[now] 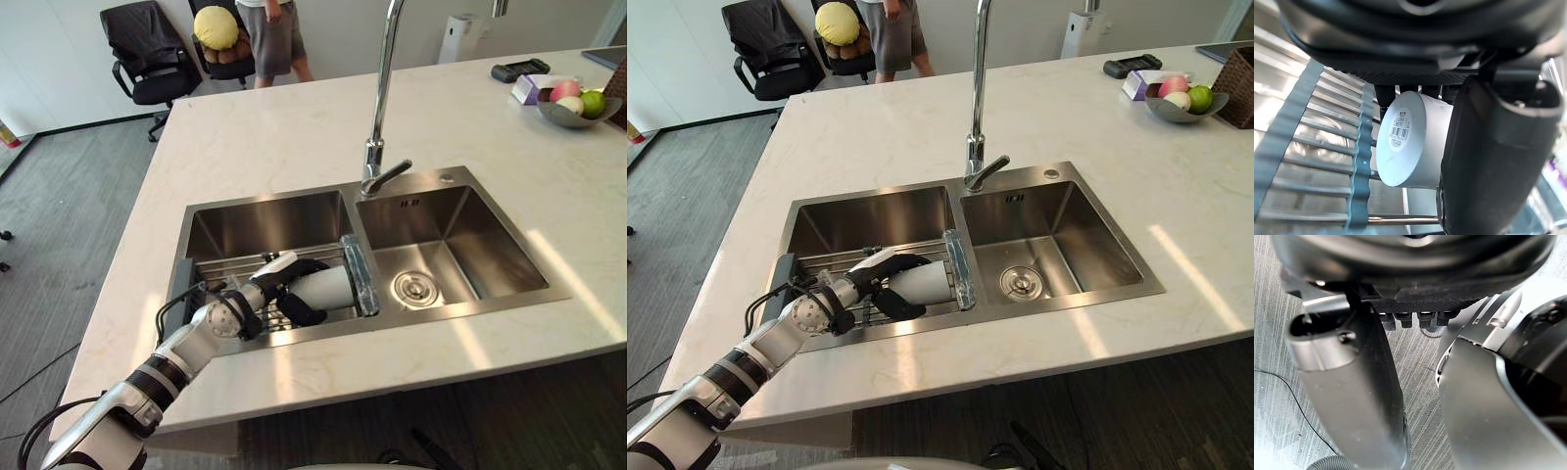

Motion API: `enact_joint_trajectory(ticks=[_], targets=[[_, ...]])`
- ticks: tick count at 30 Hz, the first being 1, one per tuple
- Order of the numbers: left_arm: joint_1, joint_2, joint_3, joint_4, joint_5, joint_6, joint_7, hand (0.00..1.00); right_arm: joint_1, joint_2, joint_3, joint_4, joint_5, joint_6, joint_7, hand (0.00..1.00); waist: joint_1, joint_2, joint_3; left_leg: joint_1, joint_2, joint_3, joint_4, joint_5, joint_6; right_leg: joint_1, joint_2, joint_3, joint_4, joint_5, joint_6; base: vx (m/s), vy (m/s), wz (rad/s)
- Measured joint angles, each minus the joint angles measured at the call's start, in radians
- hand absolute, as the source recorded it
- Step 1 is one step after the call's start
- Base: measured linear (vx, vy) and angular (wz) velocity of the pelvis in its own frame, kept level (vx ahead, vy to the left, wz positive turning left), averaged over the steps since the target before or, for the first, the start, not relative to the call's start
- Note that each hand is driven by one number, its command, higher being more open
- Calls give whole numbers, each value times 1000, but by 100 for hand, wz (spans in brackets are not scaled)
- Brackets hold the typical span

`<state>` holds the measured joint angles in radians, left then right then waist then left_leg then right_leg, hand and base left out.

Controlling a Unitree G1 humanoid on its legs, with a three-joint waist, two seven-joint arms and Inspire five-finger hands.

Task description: Walk over to the sink, pick up the cup, carry it to the dishwasher, place the cup inside the dishwasher, then close the dishwasher door

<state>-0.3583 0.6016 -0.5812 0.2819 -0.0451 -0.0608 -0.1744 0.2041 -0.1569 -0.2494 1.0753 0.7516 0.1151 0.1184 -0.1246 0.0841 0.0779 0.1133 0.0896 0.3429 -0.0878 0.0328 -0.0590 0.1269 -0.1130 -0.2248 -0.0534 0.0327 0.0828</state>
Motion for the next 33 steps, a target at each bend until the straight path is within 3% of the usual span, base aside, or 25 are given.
enact_joint_trajectory(ticks=[4, 8, 14, 19, 24, 30, 32, 33], targets=[[79, 6, 74, -67, -15, -1, 1, 0, -4, -2, -11, -1, -3, 5, 14, 100, 6, -1, 3, 0, -3, -34, 0, 2, 2, 19, -2, -34, 1, -8, 1, -6, -39, 22], [181, 23, 223, -155, -64, 2, 1, 0, 1, -6, -29, -1, -10, 12, 28, 100, 49, -2, 4, -7, -4, -76, 0, 10, 2, 31, -3, -76, 14, -23, -3, -34, -44, 35], [291, 12, 520, -279, -356, -1, 23, 0, 0, 2, -99, -5, -55, 16, 62, 100, 121, -16, 13, -29, -7, -155, 0, 30, 6, 37, -9, -150, 53, -54, -6, -41, -27, 39], [334, -57, 693, -284, -603, -30, 35, 0, -3, 16, -169, -12, -139, 12, 83, 100, 159, -31, 16, -35, -17, -199, 0, 40, 10, 57, -13, -194, 51, -58, -5, -42, 0, 24], [360, -156, 838, -326, -723, -52, 36, 0, 5, 43, -246, 8, -205, 5, 99, 100, 197, -51, 12, -57, -33, -229, 0, 48, 19, 45, -30, -217, 81, -69, 2, -17, 23, 21], [400, -201, 994, -327, -741, -89, 45, 0, 7, 68, -273, 19, -256, -6, 106, 100, 224, -79, 15, -68, -71, -291, -4, 46, 35, -4, -99, -237, 262, -137, -7, -31, 57, 34], [423, -208, 1021, -327, -740, -119, 49, 0, 20, 79, -272, 3, -268, -17, 105, 100, 226, -83, 14, -75, -88, -348, -3, 42, 47, -36, -121, -175, 374, -156, -38, 0, 70, 91], [428, -214, 1030, -327, -741, -140, 51, 0, 42, 81, -247, -24, -267, -18, 105, 100, 226, -94, 8, -79, -101, -396, 1, 44, 53, -58, -127, -90, 462, -161, -46, 41, 49, 111]])
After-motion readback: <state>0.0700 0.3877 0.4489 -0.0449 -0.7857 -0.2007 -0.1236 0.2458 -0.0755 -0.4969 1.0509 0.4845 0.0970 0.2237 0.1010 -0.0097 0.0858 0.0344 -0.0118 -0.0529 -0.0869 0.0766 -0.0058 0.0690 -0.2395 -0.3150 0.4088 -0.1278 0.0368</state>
